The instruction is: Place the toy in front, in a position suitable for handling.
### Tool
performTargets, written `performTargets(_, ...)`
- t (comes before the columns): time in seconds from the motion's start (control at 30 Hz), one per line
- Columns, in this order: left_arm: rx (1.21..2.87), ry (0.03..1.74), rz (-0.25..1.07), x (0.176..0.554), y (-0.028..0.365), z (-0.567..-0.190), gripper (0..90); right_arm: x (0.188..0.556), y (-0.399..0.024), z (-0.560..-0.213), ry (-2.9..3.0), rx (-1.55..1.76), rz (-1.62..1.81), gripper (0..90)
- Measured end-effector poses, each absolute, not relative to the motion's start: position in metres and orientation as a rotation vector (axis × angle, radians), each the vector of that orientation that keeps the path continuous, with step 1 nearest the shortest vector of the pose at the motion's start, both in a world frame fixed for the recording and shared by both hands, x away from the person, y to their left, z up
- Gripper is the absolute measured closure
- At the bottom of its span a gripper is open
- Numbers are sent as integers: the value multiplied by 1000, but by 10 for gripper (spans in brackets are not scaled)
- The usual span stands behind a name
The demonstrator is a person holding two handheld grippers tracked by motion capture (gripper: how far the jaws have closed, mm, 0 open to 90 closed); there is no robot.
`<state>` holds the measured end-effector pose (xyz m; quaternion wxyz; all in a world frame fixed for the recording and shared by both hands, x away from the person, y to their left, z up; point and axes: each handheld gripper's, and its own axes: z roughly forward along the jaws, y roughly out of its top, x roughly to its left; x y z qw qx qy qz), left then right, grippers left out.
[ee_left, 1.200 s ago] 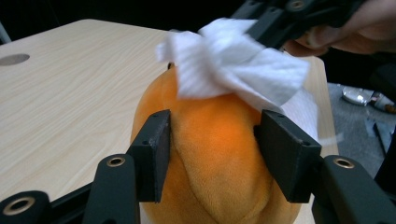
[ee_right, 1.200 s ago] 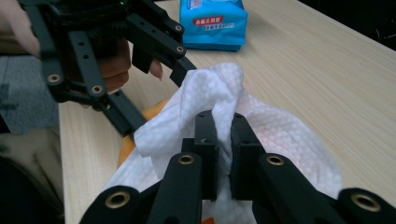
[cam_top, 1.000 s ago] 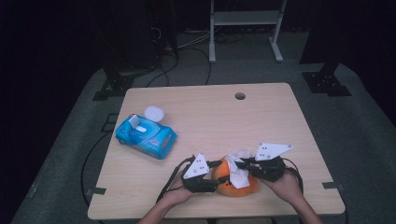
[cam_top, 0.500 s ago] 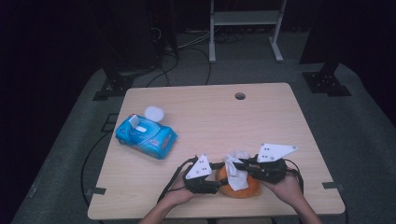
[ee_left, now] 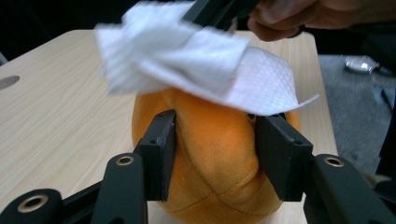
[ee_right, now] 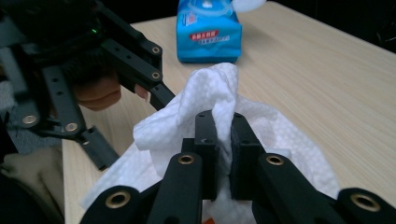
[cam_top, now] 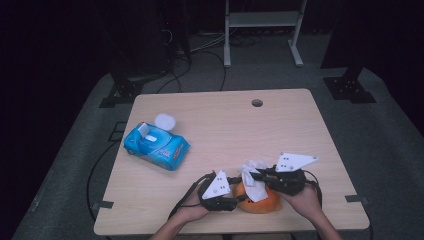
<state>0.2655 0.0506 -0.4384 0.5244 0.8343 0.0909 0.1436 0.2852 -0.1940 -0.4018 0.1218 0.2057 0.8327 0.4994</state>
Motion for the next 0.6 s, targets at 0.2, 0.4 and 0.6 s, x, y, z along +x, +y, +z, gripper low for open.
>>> performTargets(0.2,1986,231,340,267,52,-439,490,298,-220,-406,2390,702,1403,835)
performTargets(0.4,1993,235,333,267,52,-440,478,295,-230,-407,2380,718,1382,836)
performTargets(0.6,1998,274,323,273,60,-444,474,292,-239,-404,2402,720,1391,835)
